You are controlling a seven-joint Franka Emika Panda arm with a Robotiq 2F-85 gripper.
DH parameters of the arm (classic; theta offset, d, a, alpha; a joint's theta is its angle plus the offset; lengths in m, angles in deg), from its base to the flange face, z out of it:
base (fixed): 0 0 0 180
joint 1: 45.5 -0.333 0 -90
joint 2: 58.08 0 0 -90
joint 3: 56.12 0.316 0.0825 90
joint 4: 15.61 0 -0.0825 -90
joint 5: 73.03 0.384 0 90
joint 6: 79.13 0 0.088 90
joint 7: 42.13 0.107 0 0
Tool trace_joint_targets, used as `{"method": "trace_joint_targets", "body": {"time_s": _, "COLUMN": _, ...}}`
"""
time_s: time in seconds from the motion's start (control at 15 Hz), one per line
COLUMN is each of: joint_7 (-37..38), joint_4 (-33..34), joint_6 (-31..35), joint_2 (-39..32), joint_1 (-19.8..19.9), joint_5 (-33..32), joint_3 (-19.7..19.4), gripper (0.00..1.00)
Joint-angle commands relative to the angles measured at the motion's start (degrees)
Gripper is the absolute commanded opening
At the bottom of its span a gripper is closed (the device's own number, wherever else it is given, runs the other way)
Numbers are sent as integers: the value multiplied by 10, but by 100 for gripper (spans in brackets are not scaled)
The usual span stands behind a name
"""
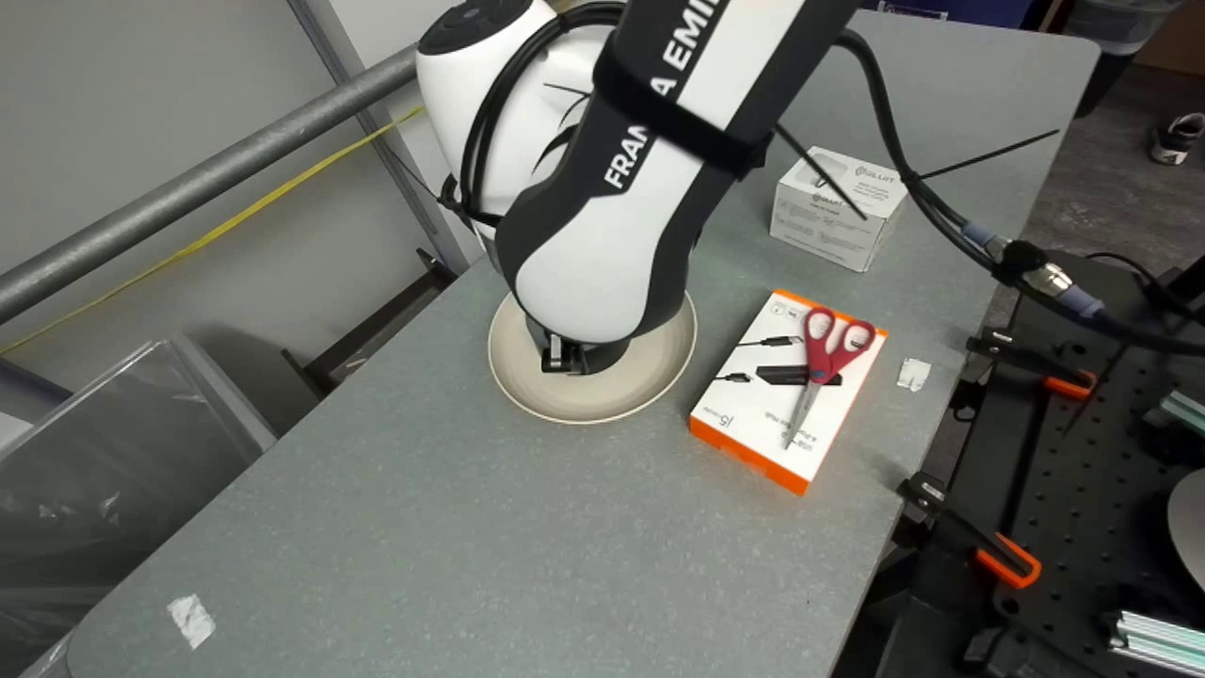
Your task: Place the black masking tape on the white plate
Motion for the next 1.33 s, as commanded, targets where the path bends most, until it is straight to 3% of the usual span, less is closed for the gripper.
{"method": "trace_joint_targets", "body": {"time_s": 0.0, "joint_7": 21, "joint_4": 27, "joint_6": 17, "joint_2": -30, "joint_1": -22, "joint_5": -35, "joint_3": -26, "gripper": 6}}
{"method": "trace_joint_targets", "body": {"time_s": 0.13, "joint_7": 23, "joint_4": 40, "joint_6": 14, "joint_2": -45, "joint_1": -27, "joint_5": -42, "joint_3": -32, "gripper": 6}}
{"method": "trace_joint_targets", "body": {"time_s": 0.2, "joint_7": 24, "joint_4": 44, "joint_6": 12, "joint_2": -49, "joint_1": -29, "joint_5": -43, "joint_3": -34, "gripper": 22}}
{"method": "trace_joint_targets", "body": {"time_s": 0.27, "joint_7": 25, "joint_4": 44, "joint_6": 15, "joint_2": -48, "joint_1": -31, "joint_5": -45, "joint_3": -35, "gripper": 51}}
{"method": "trace_joint_targets", "body": {"time_s": 0.4, "joint_7": 26, "joint_4": 42, "joint_6": 17, "joint_2": -43, "joint_1": -33, "joint_5": -49, "joint_3": -37, "gripper": 59}}
{"method": "trace_joint_targets", "body": {"time_s": 0.73, "joint_7": 34, "joint_4": 43, "joint_6": 12, "joint_2": -36, "joint_1": -41, "joint_5": -50, "joint_3": -44, "gripper": 96}}
{"method": "trace_joint_targets", "body": {"time_s": 0.8, "joint_7": 35, "joint_4": 45, "joint_6": 11, "joint_2": -37, "joint_1": -42, "joint_5": -50, "joint_3": -45, "gripper": 100}}
{"method": "trace_joint_targets", "body": {"time_s": 1.27, "joint_7": 20, "joint_4": 45, "joint_6": 0, "joint_2": -39, "joint_1": -28, "joint_5": -34, "joint_3": -32, "gripper": 100}}
